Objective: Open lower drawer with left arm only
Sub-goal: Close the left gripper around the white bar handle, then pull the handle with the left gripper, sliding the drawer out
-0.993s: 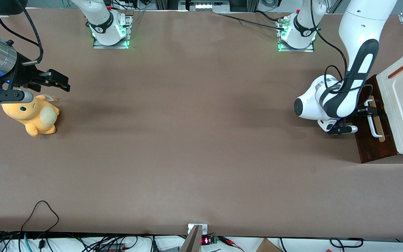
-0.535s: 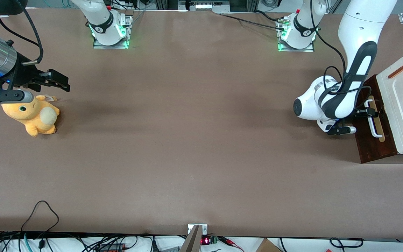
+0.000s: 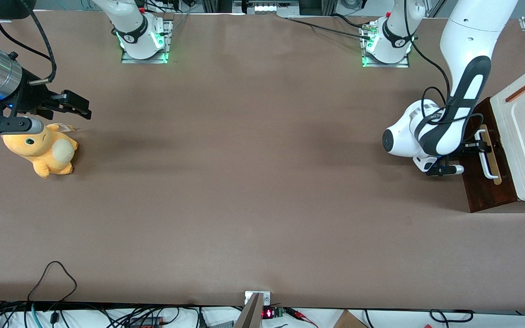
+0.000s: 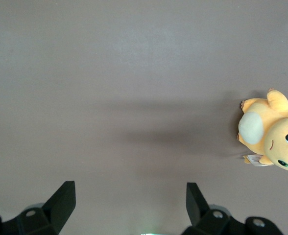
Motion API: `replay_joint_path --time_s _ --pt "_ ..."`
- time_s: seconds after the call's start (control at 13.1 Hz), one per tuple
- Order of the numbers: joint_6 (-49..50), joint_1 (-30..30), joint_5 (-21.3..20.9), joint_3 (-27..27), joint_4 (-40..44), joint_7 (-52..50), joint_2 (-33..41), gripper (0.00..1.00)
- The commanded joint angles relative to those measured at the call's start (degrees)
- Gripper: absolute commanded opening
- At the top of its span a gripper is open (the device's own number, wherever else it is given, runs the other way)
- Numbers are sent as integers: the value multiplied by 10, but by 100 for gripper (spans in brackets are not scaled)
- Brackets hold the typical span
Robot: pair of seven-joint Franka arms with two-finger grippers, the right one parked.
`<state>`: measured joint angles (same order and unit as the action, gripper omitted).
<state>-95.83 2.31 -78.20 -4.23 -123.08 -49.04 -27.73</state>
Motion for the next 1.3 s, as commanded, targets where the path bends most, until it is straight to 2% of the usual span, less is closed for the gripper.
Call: replay_joint_path --time_s 0.0,0.08,0.31,0.69,0.84,1.22 --pt "-2 2 -20 6 10 -4 -8 41" --pt "-1 2 -20 8 10 -4 -8 41" --pt "-2 2 -20 9 10 -4 -10 22" --pt "-2 2 -20 9 10 -4 -10 5" --pt "-5 2 -20 9 13 -4 -8 0" --pt "-5 28 -18 -2 24 -3 -7 0"
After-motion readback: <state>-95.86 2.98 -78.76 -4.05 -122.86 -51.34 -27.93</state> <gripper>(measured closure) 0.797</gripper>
